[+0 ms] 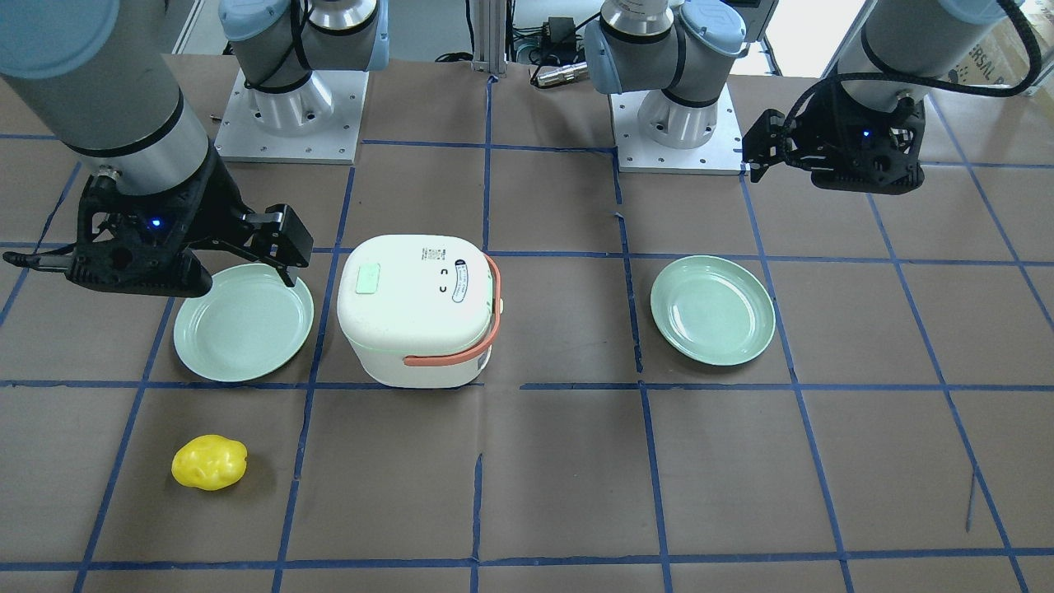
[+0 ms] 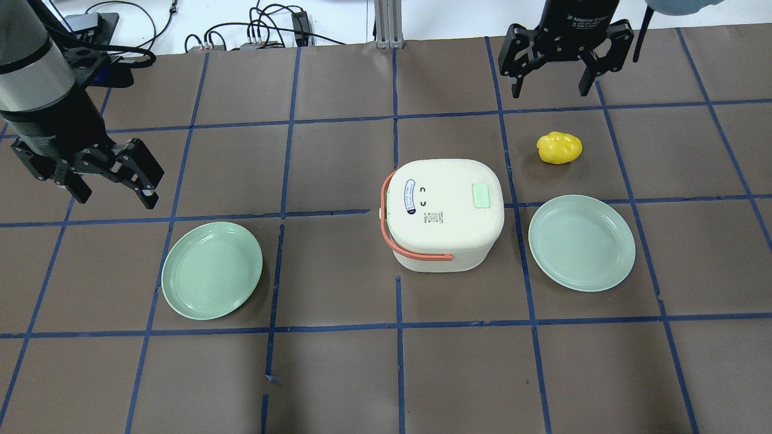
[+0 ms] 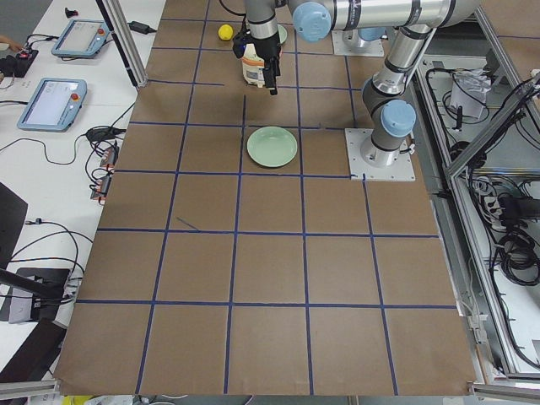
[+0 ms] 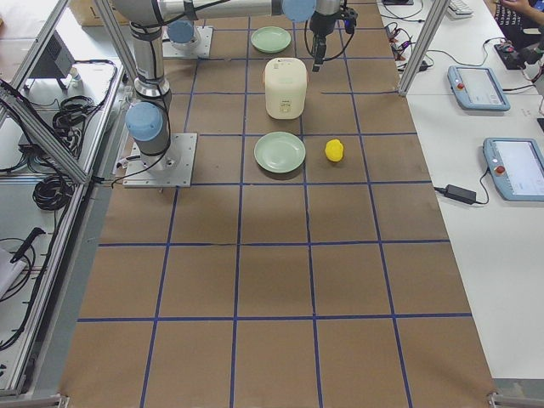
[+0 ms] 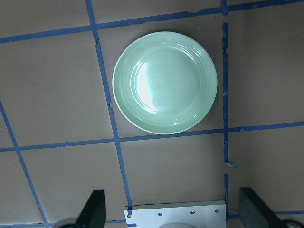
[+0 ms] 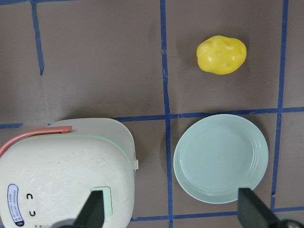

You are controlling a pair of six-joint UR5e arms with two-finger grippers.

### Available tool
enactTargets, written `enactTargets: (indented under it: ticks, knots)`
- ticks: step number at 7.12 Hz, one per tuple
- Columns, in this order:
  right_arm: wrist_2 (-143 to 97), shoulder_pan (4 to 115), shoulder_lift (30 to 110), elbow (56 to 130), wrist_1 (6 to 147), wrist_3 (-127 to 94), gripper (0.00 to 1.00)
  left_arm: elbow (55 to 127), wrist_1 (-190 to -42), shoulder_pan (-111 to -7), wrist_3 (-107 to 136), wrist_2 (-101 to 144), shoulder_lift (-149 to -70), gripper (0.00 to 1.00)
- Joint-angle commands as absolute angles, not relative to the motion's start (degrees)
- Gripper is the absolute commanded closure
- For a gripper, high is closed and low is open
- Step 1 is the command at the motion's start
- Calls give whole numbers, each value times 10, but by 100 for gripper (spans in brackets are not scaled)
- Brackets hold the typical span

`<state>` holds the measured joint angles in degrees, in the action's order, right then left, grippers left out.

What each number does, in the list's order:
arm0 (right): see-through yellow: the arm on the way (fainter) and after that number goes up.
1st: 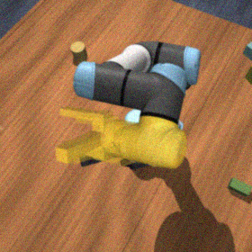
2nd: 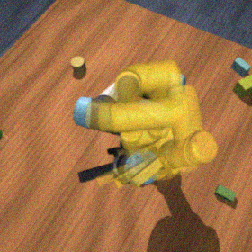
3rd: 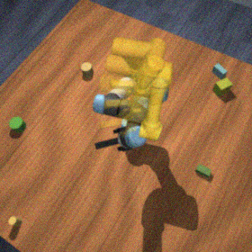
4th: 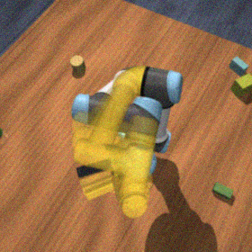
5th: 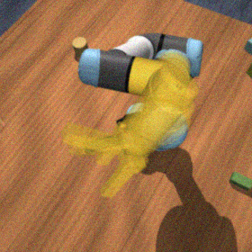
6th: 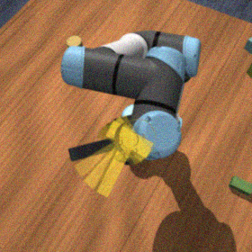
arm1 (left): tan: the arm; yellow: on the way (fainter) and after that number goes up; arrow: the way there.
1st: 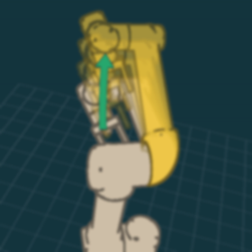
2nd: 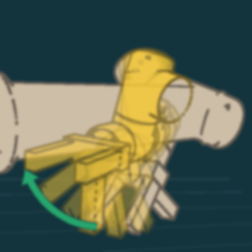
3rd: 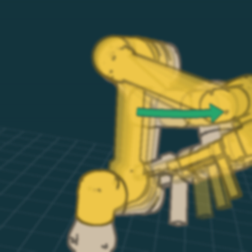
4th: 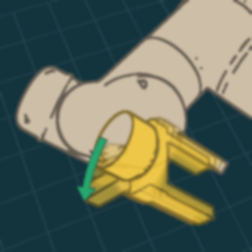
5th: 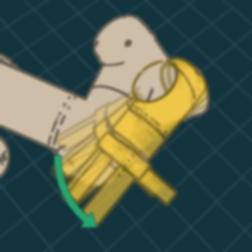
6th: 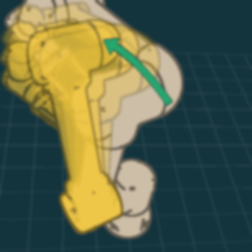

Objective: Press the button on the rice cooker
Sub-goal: 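Move the right gripper over the rice cooker's lid button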

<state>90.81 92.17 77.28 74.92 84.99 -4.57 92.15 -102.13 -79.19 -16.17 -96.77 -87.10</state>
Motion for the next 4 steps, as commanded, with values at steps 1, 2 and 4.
enactTargets:
  ticks: [1, 2, 4]
  knots:
    - [908, 922, 774, 750, 851, -46, 0, 921, -1021, -792, -162, -968, -871, 0]
    - [905, 922, 775, 748, 853, -46, 0, 922, -1021, -792, -162, -968, -871, 0]
    - [879, 937, 773, 746, 860, -57, 0, 921, -1021, -792, -162, -968, -871, 0]
